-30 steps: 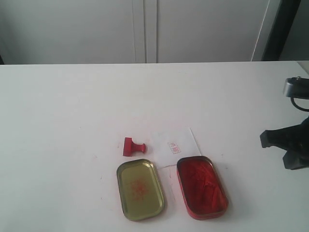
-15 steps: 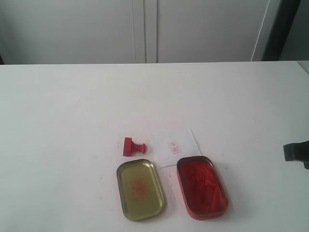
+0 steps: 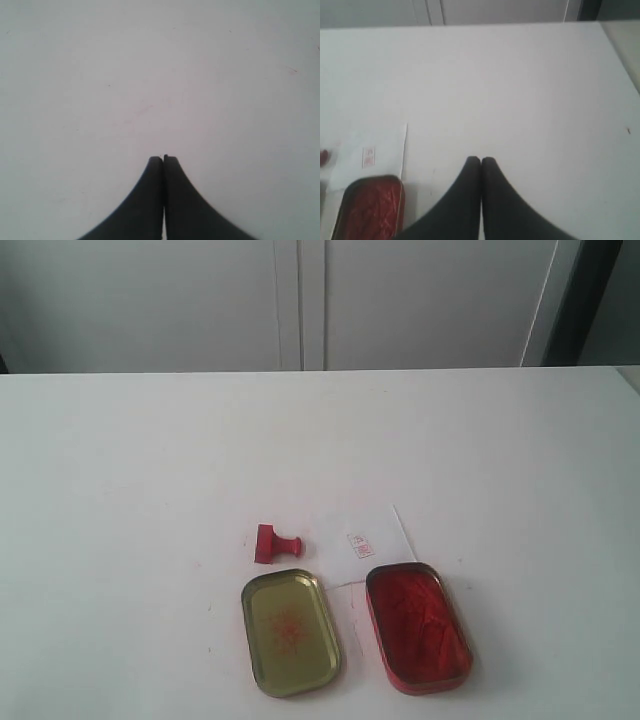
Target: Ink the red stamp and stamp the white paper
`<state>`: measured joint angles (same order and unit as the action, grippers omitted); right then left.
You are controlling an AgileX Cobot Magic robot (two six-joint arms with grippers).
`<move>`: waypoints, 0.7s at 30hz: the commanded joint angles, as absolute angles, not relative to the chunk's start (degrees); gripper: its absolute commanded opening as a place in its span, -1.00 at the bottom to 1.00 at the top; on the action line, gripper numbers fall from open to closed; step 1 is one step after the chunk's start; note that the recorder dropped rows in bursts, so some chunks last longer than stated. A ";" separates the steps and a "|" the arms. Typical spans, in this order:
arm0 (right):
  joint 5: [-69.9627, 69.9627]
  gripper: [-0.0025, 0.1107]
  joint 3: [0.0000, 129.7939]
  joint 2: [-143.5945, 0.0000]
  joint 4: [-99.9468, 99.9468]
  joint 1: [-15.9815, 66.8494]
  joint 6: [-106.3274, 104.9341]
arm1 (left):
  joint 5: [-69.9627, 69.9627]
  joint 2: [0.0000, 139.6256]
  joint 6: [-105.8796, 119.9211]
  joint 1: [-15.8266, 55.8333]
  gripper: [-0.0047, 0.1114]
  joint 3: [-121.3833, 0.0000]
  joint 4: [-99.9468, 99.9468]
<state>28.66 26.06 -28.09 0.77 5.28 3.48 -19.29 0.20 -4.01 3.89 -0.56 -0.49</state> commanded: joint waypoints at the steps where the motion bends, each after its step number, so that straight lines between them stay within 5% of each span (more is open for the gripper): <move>1: 18.05 -0.96 24.37 -27.61 0.00 4.97 2.84 | -20.11 0.00 -4.06 3.85 -0.92 0.00 -0.47; 21: 17.92 -0.96 24.37 -27.61 0.00 4.97 2.84 | -20.11 0.00 -4.06 3.85 -0.92 0.00 -0.47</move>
<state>18.76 24.71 -27.98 0.56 5.28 3.48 -19.29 0.20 -4.01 3.89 -0.56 -0.49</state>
